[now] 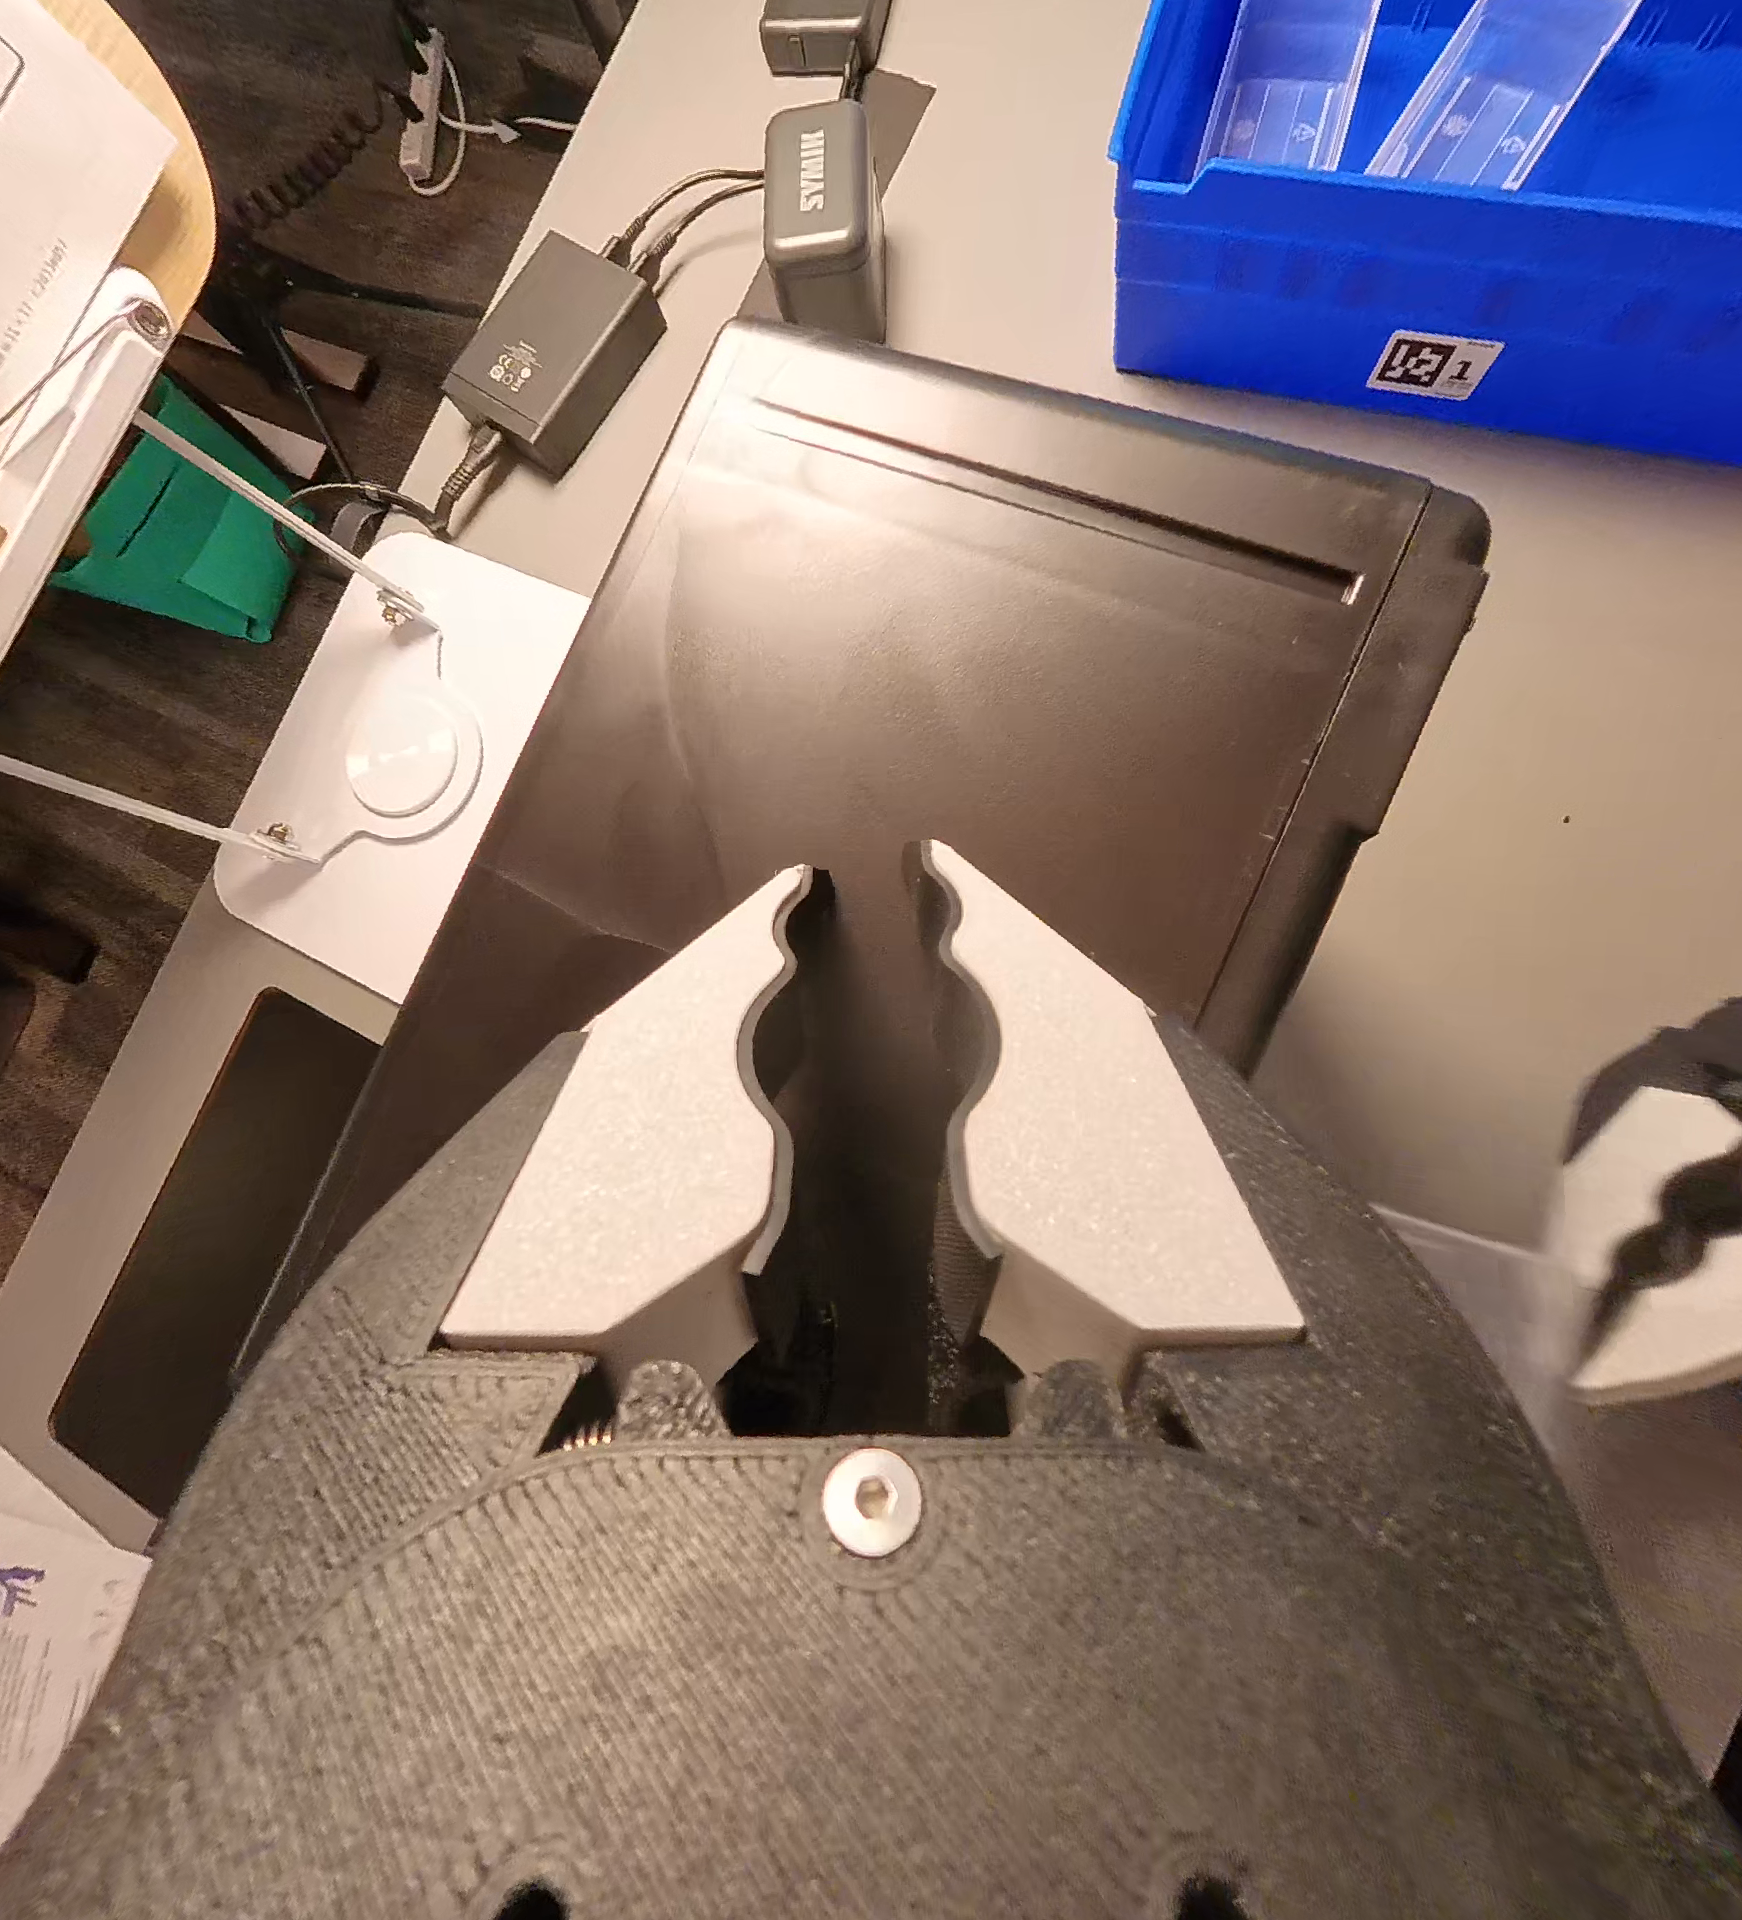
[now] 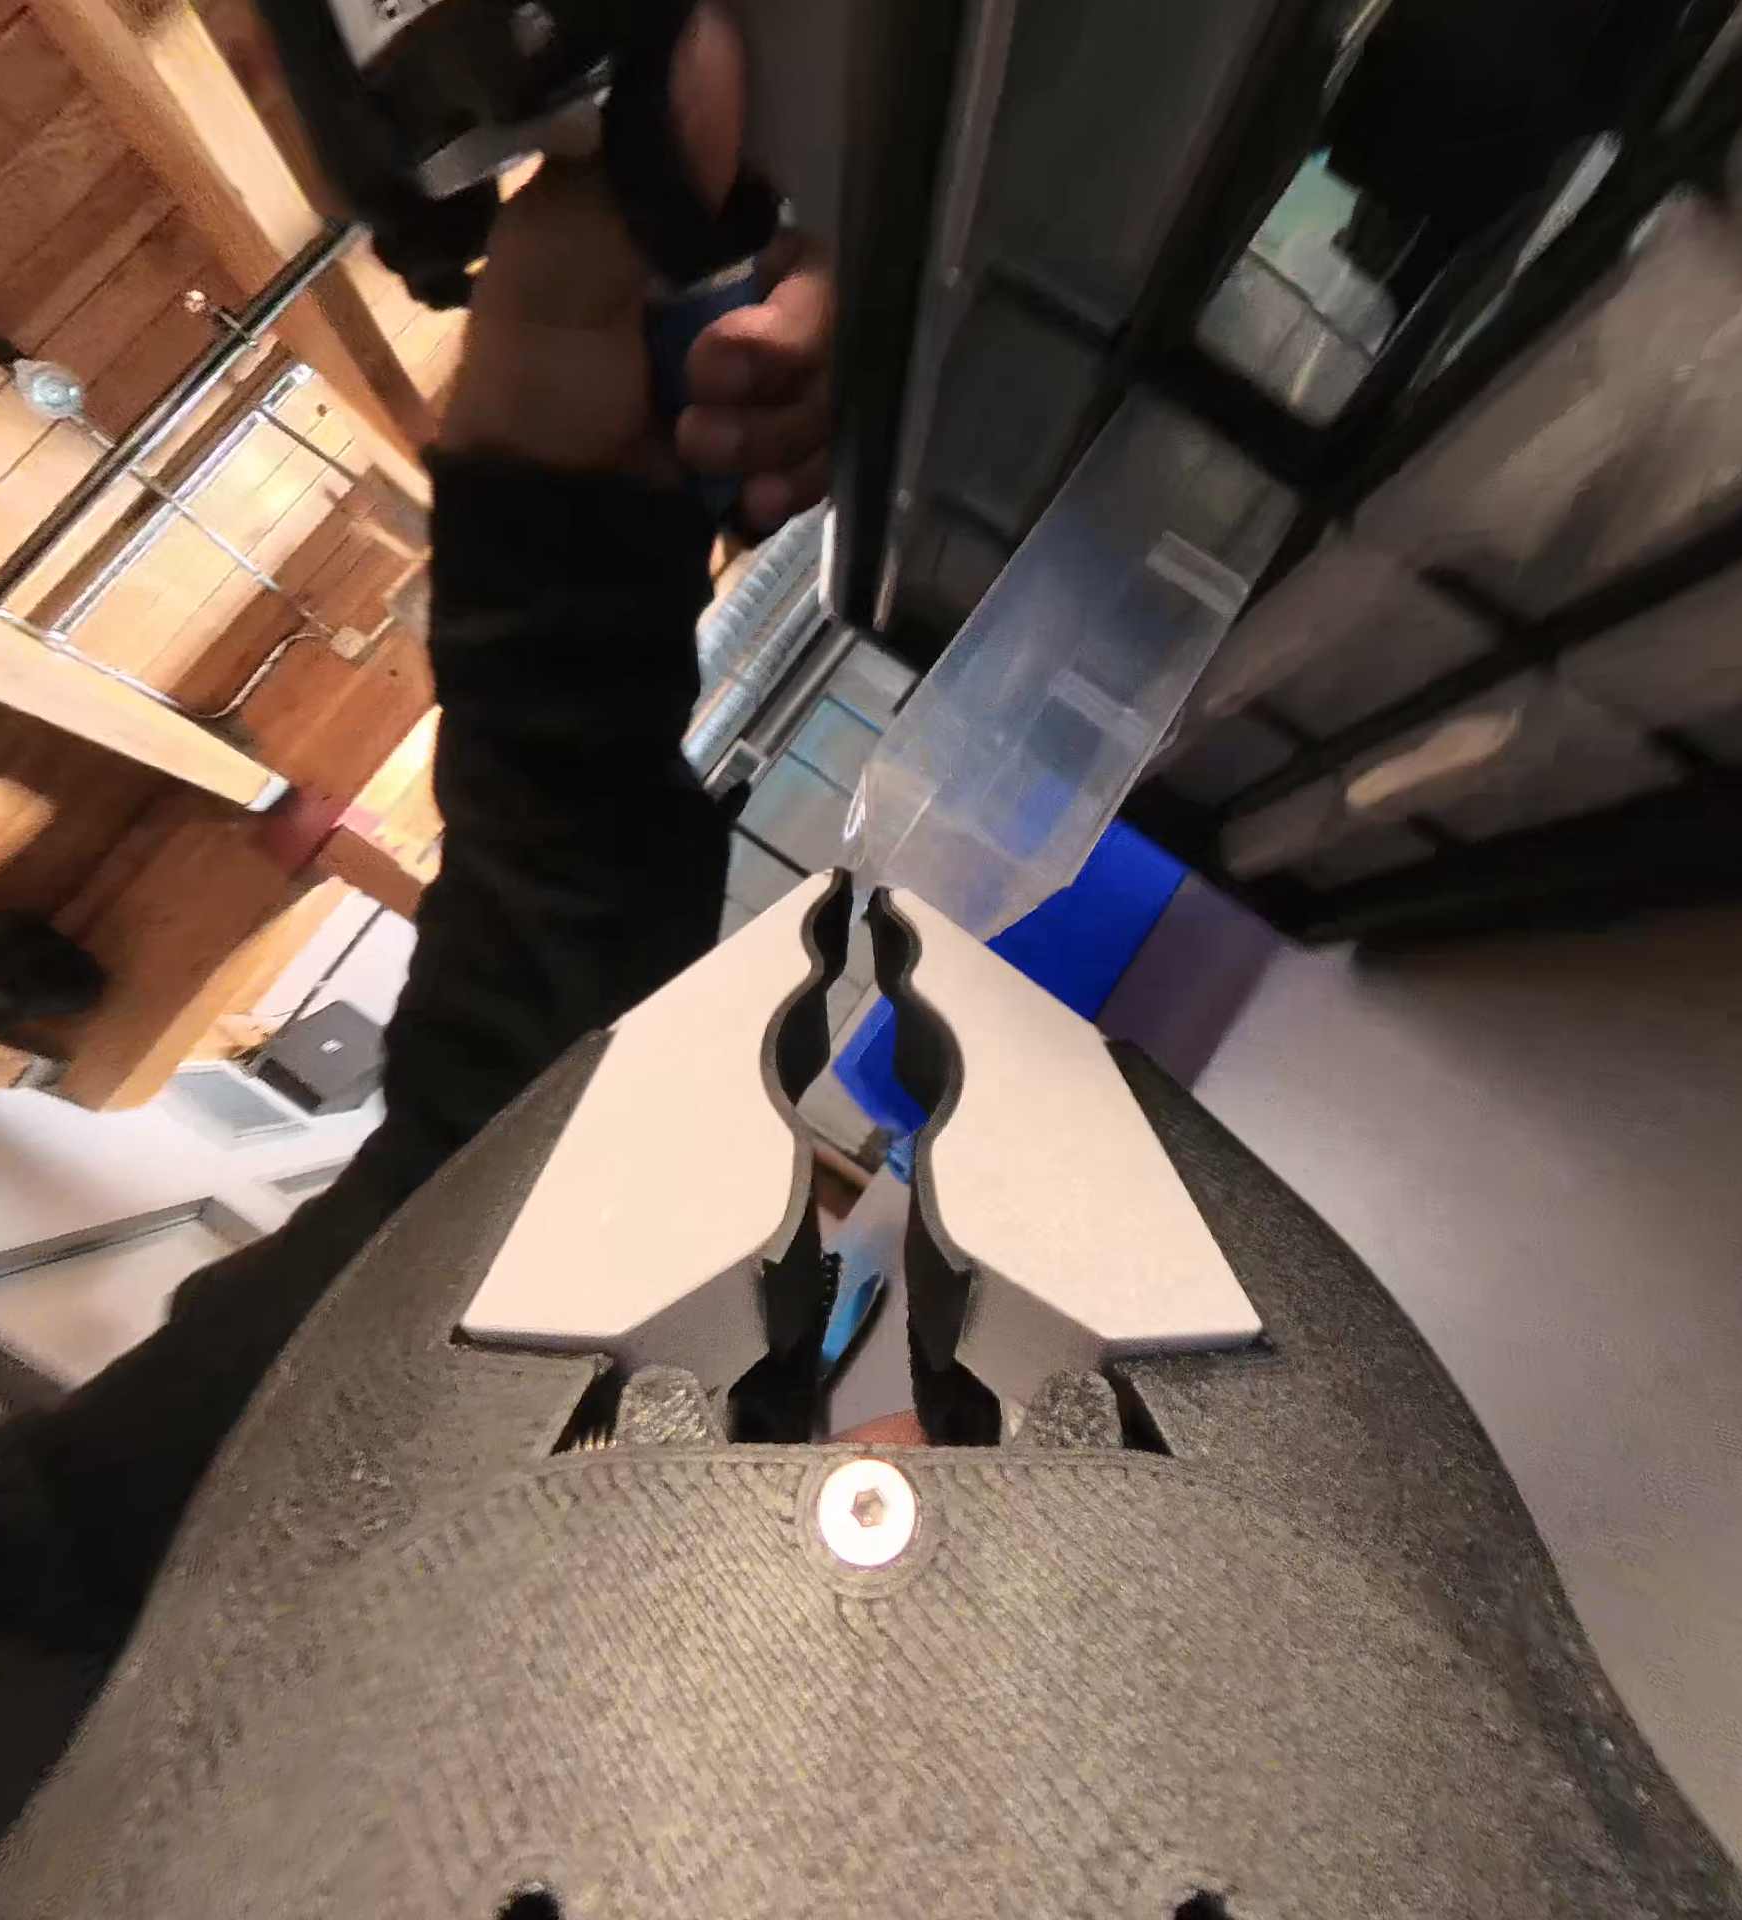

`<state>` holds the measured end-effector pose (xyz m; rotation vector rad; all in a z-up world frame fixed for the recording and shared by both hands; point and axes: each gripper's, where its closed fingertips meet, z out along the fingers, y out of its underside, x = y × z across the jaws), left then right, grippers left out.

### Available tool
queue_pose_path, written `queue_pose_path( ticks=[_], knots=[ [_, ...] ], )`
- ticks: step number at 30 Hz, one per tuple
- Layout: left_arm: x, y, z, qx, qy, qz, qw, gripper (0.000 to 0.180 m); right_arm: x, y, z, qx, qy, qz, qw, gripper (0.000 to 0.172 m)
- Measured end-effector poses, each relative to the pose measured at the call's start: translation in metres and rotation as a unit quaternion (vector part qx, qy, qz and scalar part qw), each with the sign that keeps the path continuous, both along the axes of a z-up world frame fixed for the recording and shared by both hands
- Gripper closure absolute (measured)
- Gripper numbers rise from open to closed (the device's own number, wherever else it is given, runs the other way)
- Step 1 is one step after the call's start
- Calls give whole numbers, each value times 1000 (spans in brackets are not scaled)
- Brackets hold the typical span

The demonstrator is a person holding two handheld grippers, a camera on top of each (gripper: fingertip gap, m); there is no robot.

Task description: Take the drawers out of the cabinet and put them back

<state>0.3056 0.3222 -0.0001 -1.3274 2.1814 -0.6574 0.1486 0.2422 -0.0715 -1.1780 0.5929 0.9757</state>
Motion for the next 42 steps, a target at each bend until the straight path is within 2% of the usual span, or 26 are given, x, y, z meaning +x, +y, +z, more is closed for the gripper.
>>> queue_pose_path(
  ticks=[5, 9, 12, 14, 15, 19, 20, 21, 24, 27, 28, 31, 32, 42],
  knots=[
    [1, -2, 0, 2, -2, -6, 1000, 162, -13, -66, -11, 3, 41, 24, 999, 171],
    [2, -3, 0, 3, -7, -10, 1000, 163, 7, -108, -30, -35, 55, -9, 998, 170],
    [3, -3, 0, -5, -12, -11, 1000, 163, 15, -123, -43, -63, 69, -19, 995, 171],
    [3, -2, 0, -12, -12, -12, 1000, 162, 10, -116, -48, -96, 44, -7, 994, 171],
    [3, -2, 0, -15, -12, -13, 1000, 162, 7, -110, -47, -107, 25, -5, 994, 164],
    [3, -2, 0, -16, -10, -15, 1000, 162, 0, -69, -33, -121, 0, 38, 992, 94],
    [3, -2, 0, -15, -10, -15, 1000, 162, 1, -58, -32, -126, -2, 48, 991, 82],
    [3, -2, 0, -13, -9, -15, 1000, 162, 3, -49, -30, -126, 0, 55, 990, 75],
    [3, -2, 0, -8, -7, -17, 1000, 162, 10, -25, -32, -130, 10, 75, 989, 68],
    [3, -3, 0, -5, -6, -21, 1000, 163, 13, -5, -40, -150, 14, 94, 984, 71],
    [3, -3, 0, -5, -6, -22, 1000, 163, 12, 1, -40, -152, 13, 103, 983, 79],
    [3, -3, 0, -11, -8, -25, 1000, 162, 10, 12, -38, -160, 6, 110, 981, 123],
    [3, -2, 0, -14, -8, -25, 1000, 162, 9, 13, -36, -162, 0, 108, 981, 127],
    [4, -6, 0, -17, -5, -29, 999, 162, 10, -1, -33, -173, 33, 73, 982, 130]
  ],
)
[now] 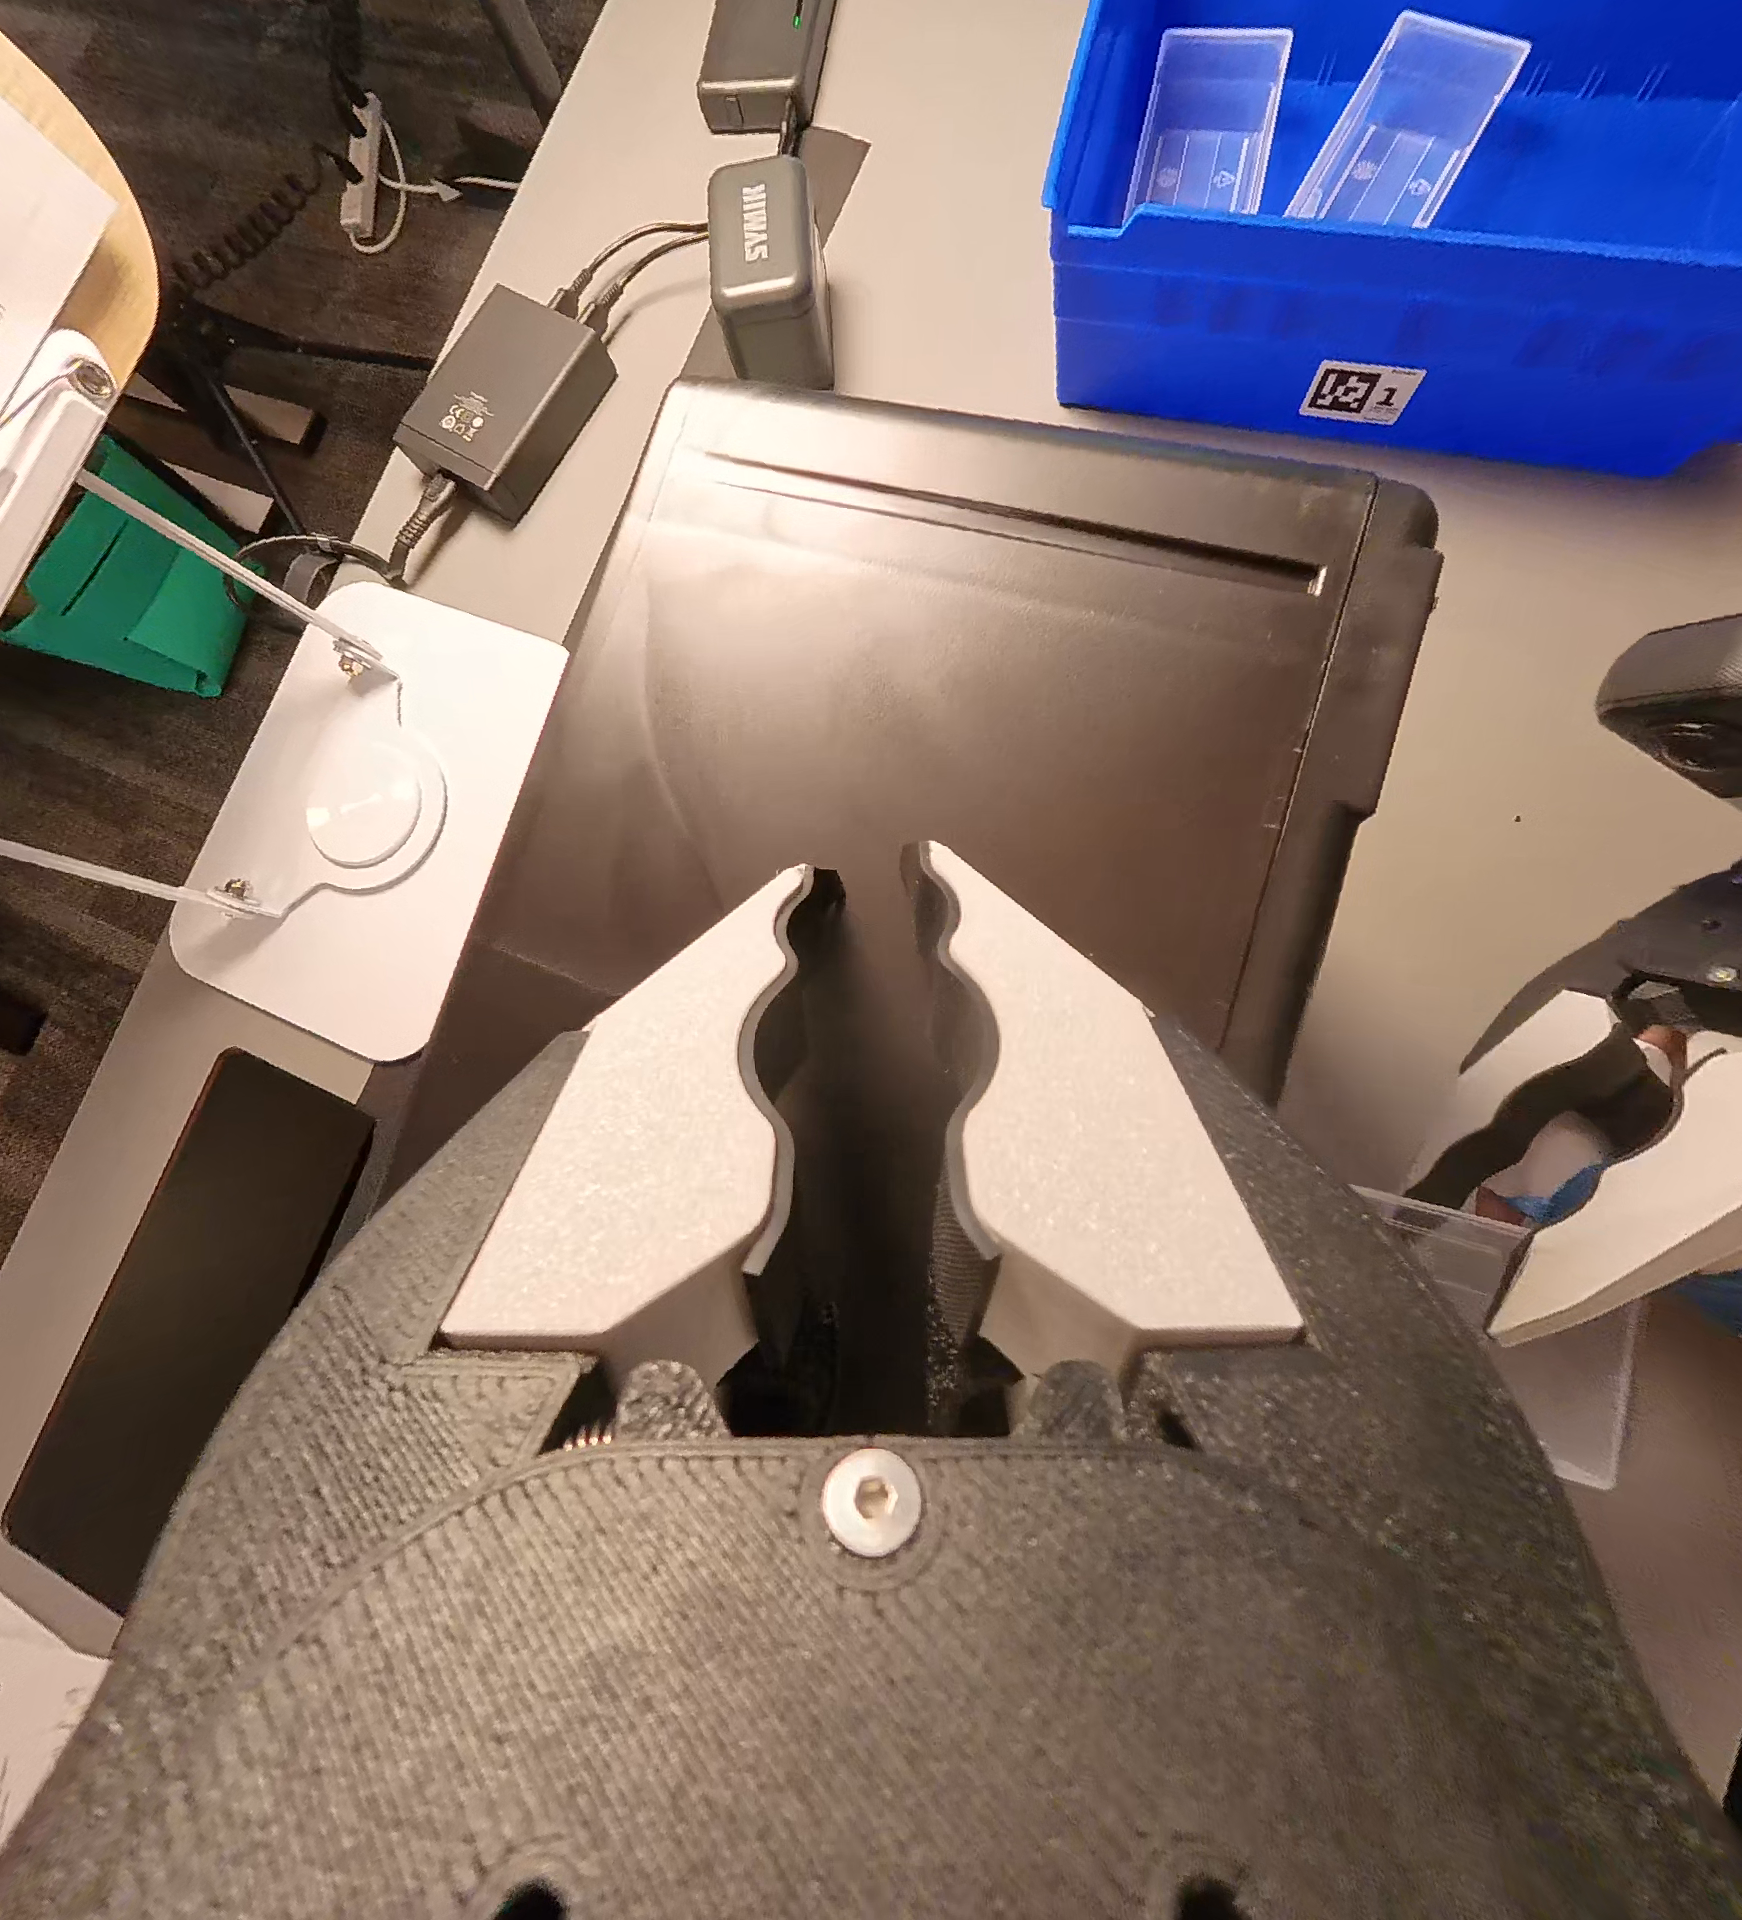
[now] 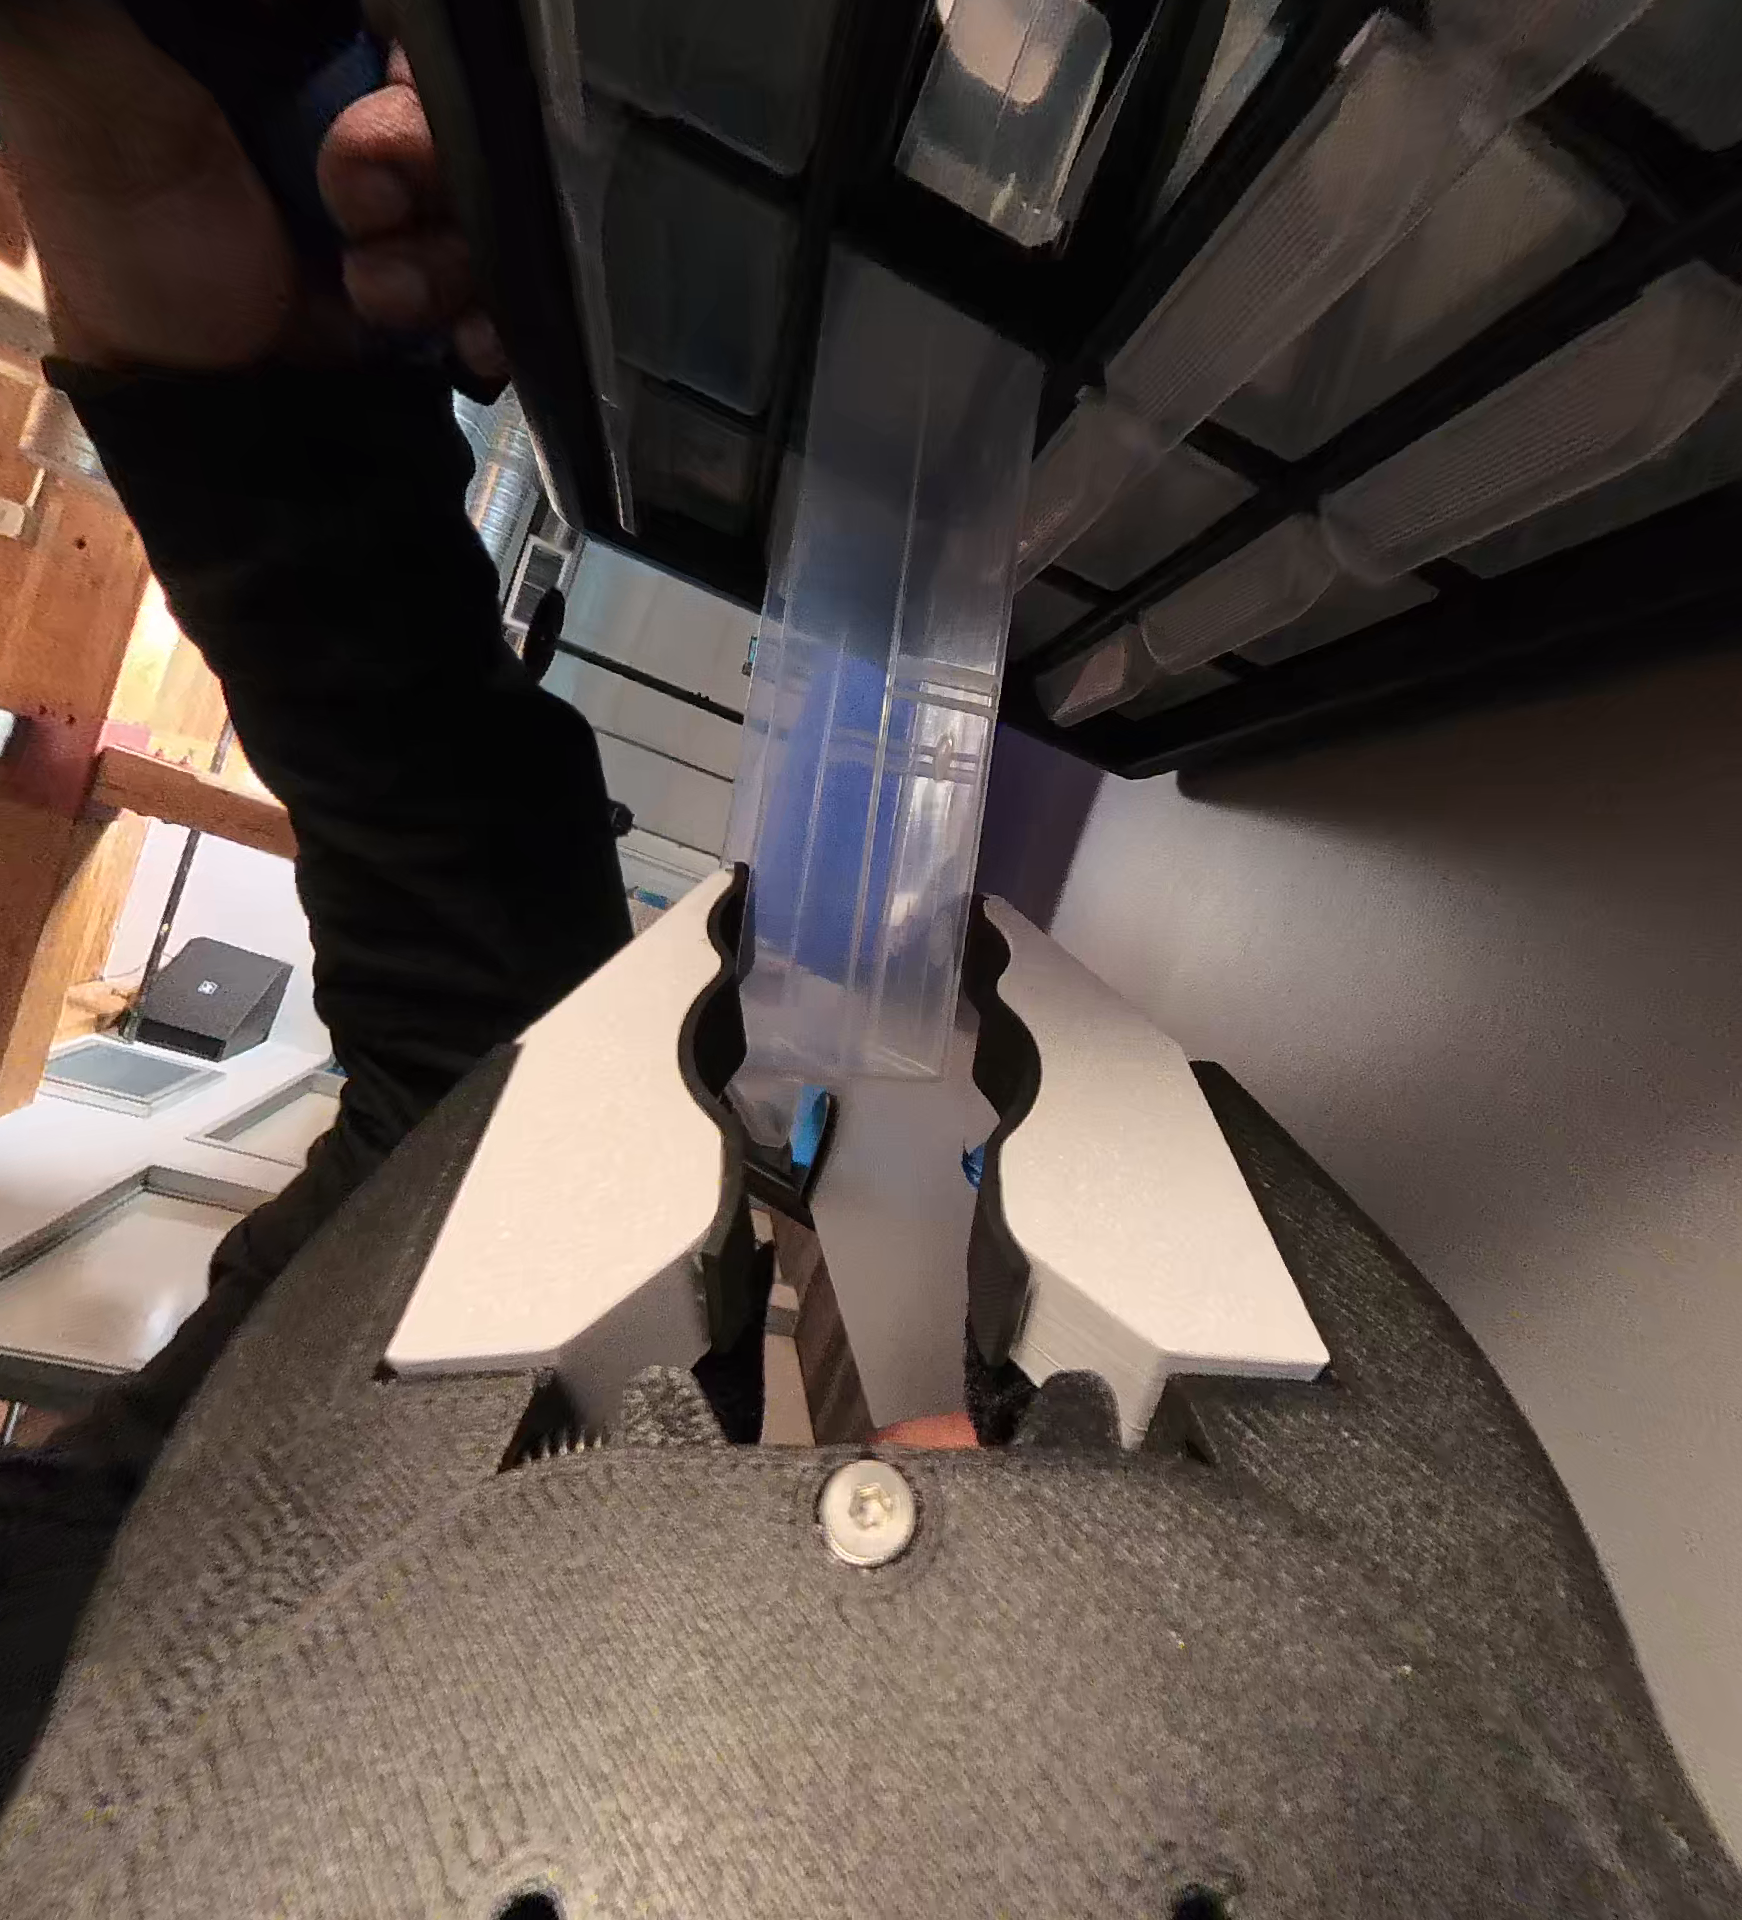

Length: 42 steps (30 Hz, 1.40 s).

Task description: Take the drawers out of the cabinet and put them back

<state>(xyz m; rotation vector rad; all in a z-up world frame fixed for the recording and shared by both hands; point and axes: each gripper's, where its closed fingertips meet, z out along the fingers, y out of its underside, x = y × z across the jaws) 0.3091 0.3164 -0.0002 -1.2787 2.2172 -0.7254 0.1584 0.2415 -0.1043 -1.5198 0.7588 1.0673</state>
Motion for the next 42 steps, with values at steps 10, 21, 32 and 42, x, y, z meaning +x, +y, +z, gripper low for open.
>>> queue_pose_path(
  ticks=[10, 21, 32, 42],
  knots=[
    [0, 0, 0, 10, 1, 5, 1000, 162, -5, -1, 10, -21, 33, -25, 999, 131],
    [-1, -1, 0, 12, -2, 4, 1000, 162, 1, -8, 11, -26, 37, -40, 998, 130],
    [-2, -3, 0, 11, -2, 0, 1000, 162, -5, -17, 26, -23, 44, -40, 998, 127],
    [-2, -4, 0, 12, -4, 0, 1000, 162, -5, -20, 37, -27, 54, -49, 997, 125]
  ],
)
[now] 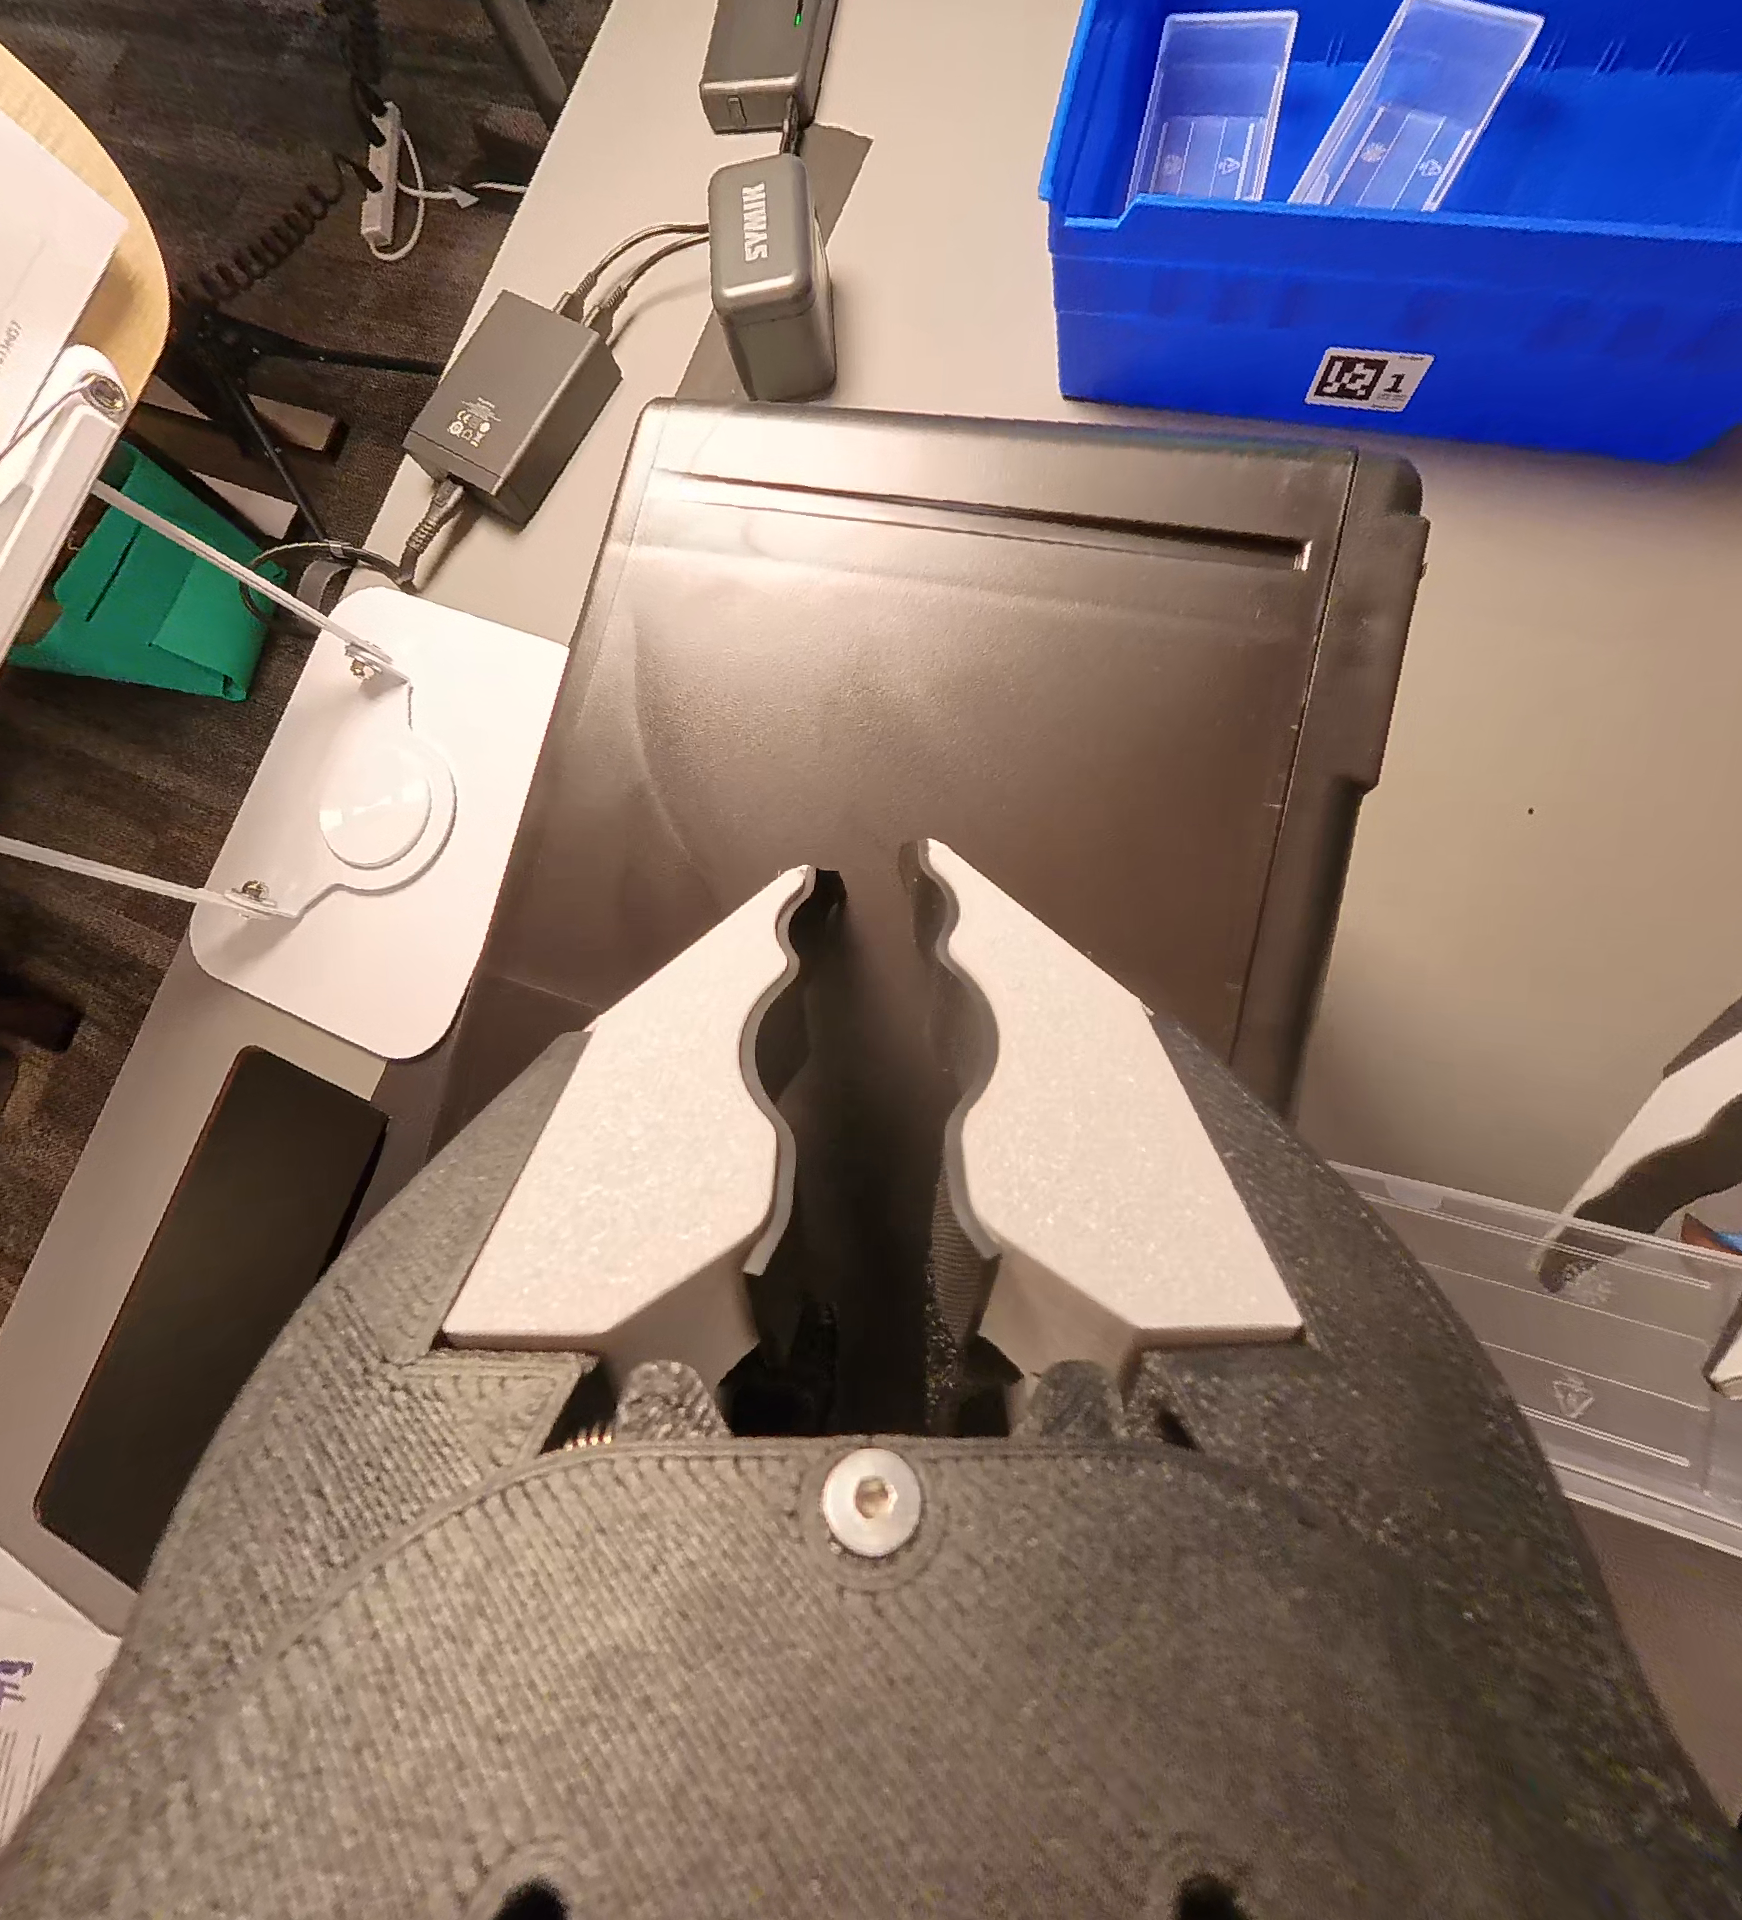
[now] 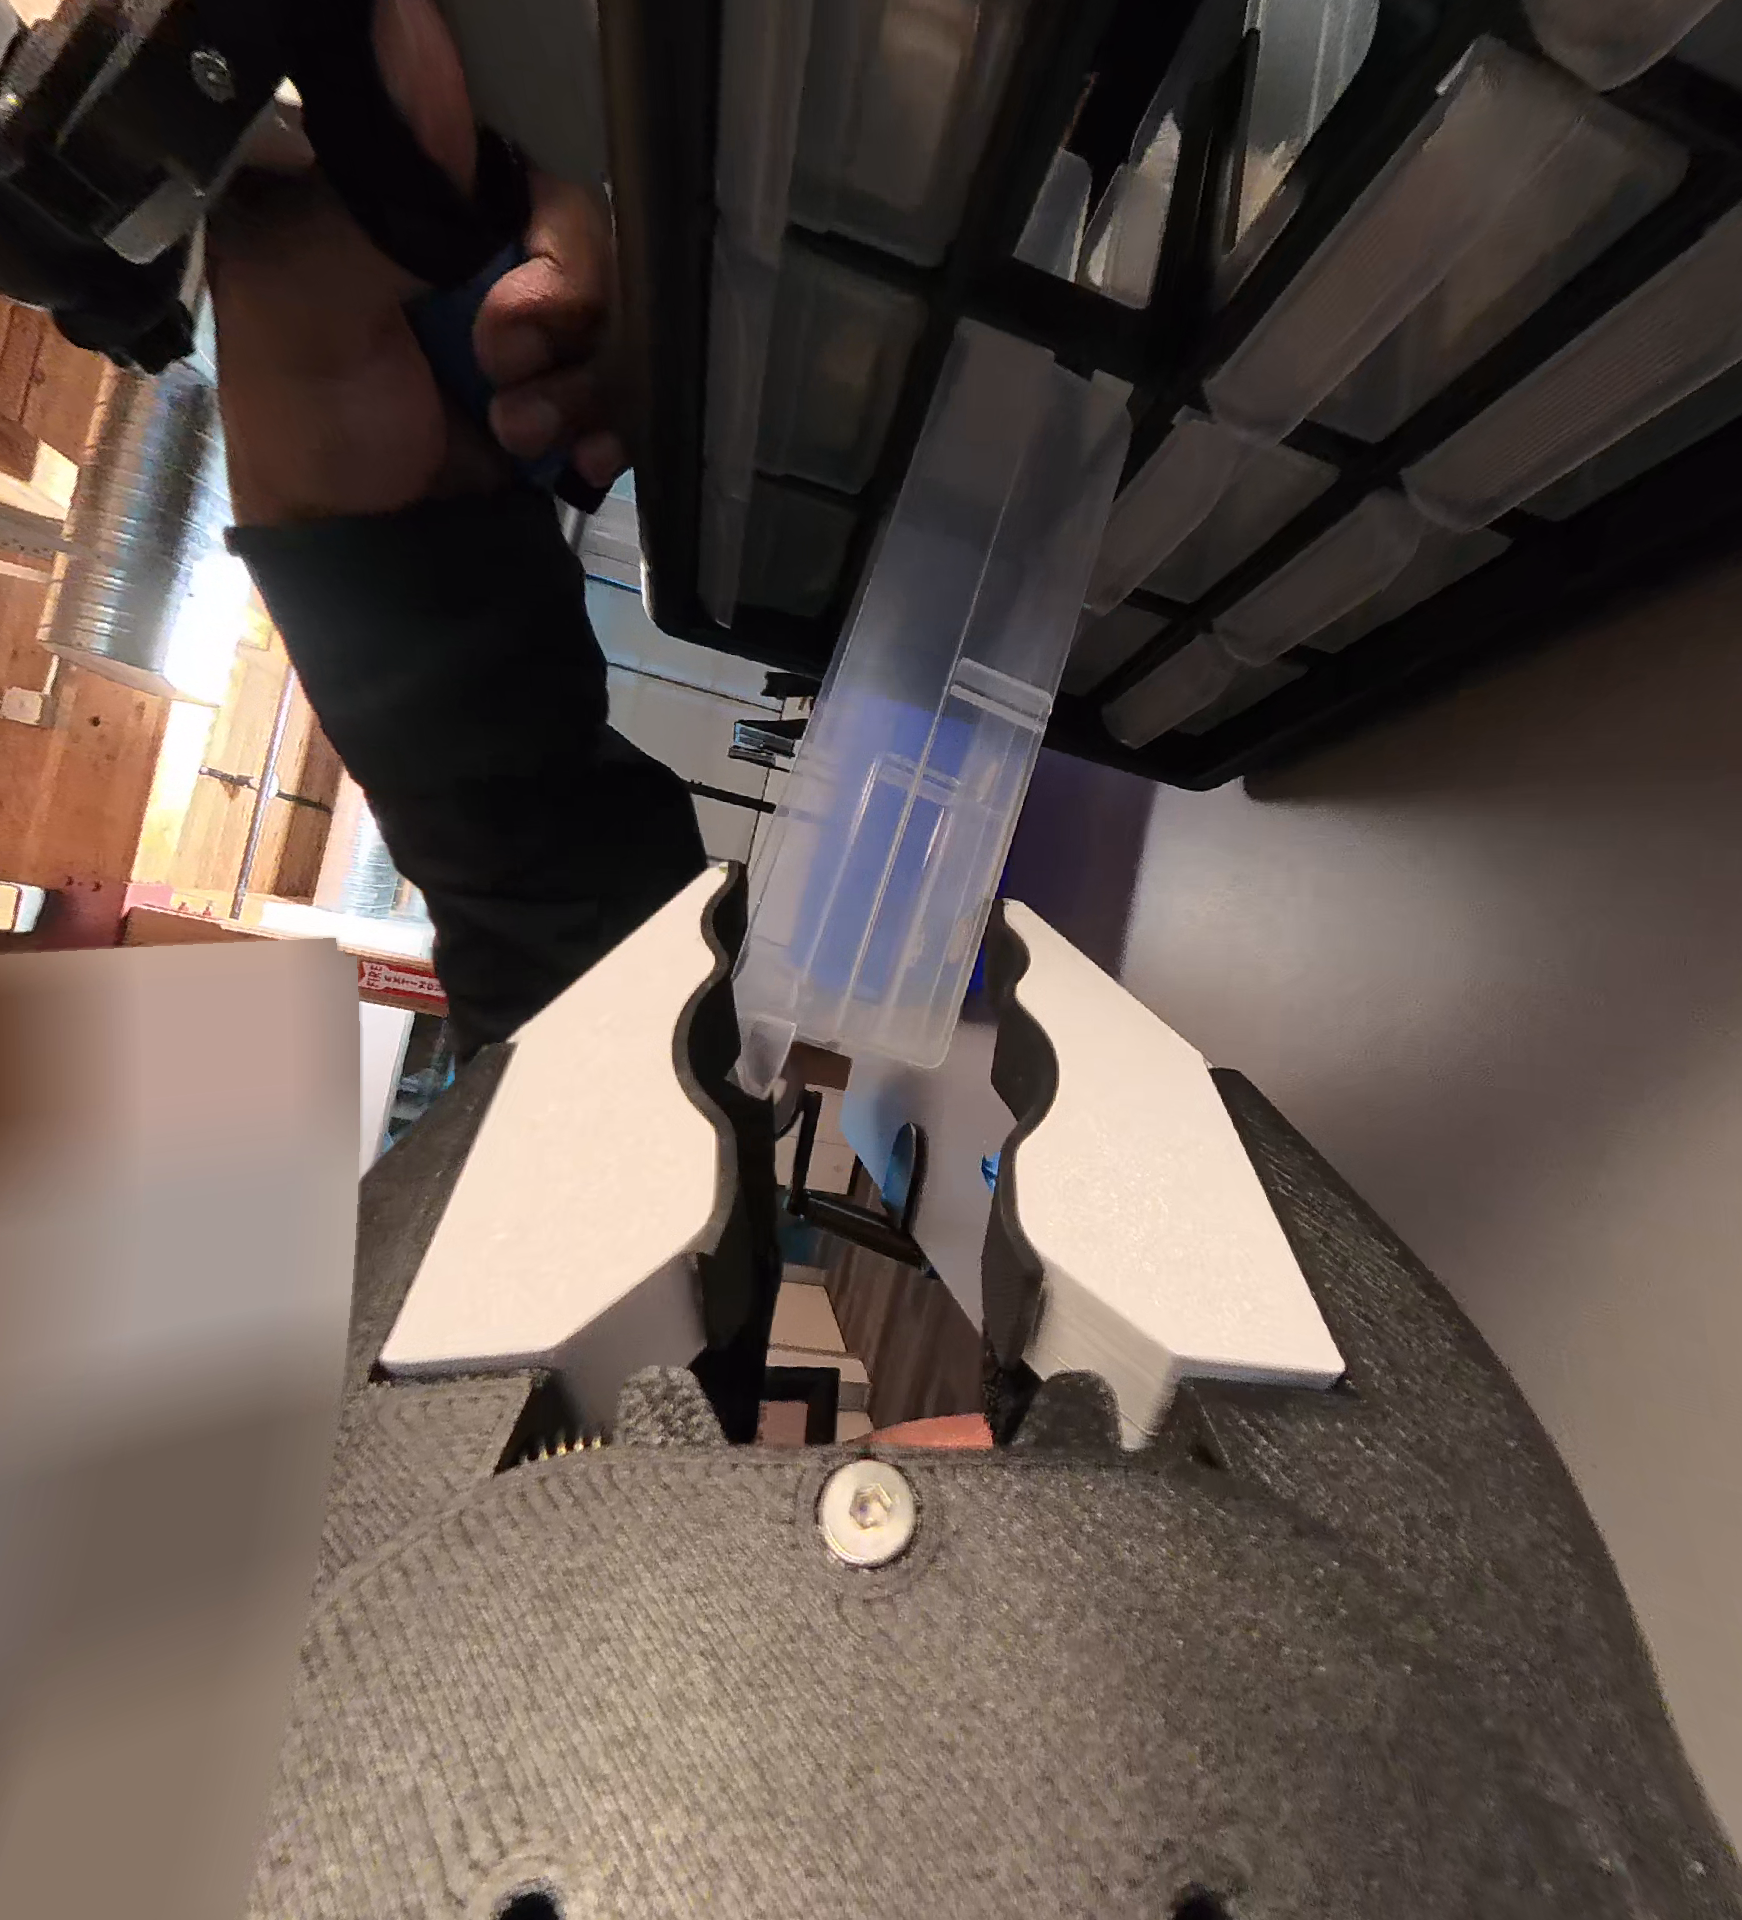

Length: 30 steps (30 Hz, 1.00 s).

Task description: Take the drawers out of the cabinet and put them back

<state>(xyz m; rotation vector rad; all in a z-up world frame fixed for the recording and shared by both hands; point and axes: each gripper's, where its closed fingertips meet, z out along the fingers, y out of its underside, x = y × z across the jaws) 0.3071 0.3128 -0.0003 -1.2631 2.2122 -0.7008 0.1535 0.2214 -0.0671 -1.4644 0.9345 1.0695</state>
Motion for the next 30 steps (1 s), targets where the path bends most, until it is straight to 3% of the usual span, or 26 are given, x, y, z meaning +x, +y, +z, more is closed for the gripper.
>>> queue_pose_path(
  ticks=[10, 18, 30],
  knots=[
    [0, 0, 0, 0, 0, -4, 1000, 162, -2, 0, 13, -11, 1, -5, 1000, 121],
    [0, 0, 0, -5, -5, -8, 1000, 162, -3, -5, -17, -11, 7, -10, 1000, 128],
    [0, -1, 0, -7, -8, -8, 1000, 162, -10, -6, -25, 59, 18, 12, 998, 122]
  ],
)
